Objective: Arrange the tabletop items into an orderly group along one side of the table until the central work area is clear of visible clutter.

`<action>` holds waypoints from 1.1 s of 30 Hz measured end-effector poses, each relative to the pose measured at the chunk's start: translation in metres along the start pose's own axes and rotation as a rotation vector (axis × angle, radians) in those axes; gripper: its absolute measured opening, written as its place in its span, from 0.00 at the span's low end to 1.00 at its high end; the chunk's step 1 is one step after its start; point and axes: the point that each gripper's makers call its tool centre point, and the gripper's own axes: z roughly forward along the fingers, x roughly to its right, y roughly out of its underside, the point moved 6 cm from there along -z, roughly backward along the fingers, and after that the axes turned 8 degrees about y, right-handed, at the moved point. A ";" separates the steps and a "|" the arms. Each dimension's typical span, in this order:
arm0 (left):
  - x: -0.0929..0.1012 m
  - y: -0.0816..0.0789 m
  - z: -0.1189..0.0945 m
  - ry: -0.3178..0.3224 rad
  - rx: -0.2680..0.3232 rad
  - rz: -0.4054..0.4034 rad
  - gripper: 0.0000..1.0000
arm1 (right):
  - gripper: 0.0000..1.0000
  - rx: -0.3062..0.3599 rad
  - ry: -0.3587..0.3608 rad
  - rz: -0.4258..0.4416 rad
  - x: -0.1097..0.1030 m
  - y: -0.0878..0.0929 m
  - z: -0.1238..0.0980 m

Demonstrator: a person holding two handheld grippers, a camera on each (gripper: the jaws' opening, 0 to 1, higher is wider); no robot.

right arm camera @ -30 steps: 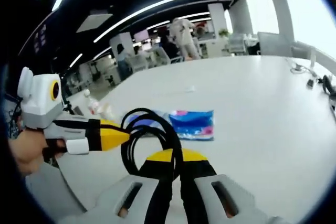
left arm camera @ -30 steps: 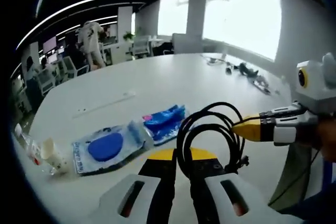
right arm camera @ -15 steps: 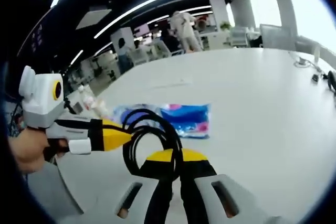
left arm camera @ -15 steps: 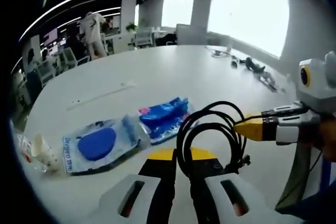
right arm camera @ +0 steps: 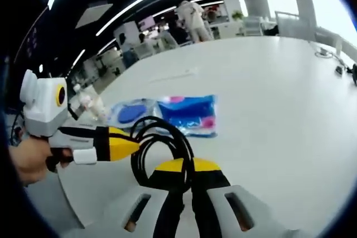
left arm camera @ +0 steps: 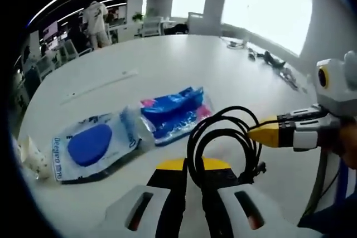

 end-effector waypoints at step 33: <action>-0.002 0.020 0.021 0.007 -0.068 -0.052 0.09 | 0.01 -0.068 0.026 -0.101 0.009 0.020 0.020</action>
